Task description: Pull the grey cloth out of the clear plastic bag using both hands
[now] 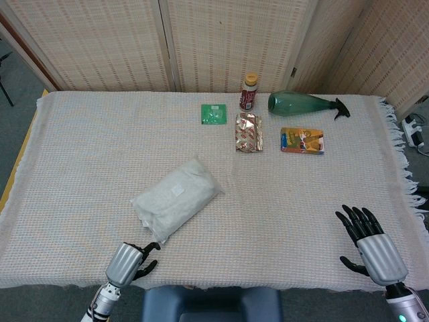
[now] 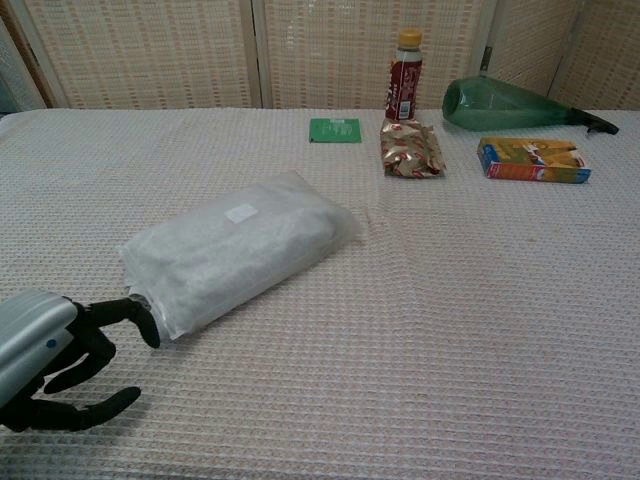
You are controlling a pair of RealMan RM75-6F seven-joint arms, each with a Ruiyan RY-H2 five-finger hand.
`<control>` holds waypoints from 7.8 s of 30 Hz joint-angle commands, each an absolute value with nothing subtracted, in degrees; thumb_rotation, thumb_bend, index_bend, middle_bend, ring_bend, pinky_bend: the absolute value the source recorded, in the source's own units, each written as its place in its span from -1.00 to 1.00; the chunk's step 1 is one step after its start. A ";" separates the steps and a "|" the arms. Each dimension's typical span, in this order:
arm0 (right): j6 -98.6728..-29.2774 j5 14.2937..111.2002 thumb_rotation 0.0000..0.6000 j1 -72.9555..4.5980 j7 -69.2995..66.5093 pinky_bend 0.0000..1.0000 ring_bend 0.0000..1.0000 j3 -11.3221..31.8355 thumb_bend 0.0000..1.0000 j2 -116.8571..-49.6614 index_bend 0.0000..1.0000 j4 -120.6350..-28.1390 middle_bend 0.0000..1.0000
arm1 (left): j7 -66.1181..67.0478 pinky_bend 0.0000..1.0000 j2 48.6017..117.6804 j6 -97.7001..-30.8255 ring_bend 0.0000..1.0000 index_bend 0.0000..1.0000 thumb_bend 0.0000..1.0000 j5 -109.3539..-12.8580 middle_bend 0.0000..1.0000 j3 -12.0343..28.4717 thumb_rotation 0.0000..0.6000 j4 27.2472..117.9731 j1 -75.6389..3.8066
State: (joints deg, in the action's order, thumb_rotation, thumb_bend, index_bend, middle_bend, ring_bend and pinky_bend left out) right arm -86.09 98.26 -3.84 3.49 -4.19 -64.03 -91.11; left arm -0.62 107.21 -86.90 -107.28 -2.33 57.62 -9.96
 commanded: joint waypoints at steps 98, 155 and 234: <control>-83.53 101.18 1.00 -6.49 4.23 -1.00 -1.00 -3.16 -0.79 -67.53 -1.00 -89.58 -1.00 | -12.56 1.00 121.01 -95.29 1.00 0.51 0.22 -99.11 1.00 -5.83 1.00 30.85 -16.10; -58.62 71.21 1.00 -45.58 -2.40 -1.00 -1.00 23.63 -0.53 -125.01 -0.01 -40.42 -1.00 | -5.73 1.00 114.40 -92.34 1.00 0.54 0.16 -100.08 1.00 -3.72 1.00 44.35 -20.22; -72.85 83.38 1.00 -16.25 -2.87 -1.00 -1.00 5.26 -0.89 -68.29 -1.00 -87.72 -1.00 | -1.85 -0.40 66.73 -74.47 -0.58 -1.00 -0.71 -89.53 -0.63 -7.00 0.23 93.27 -19.78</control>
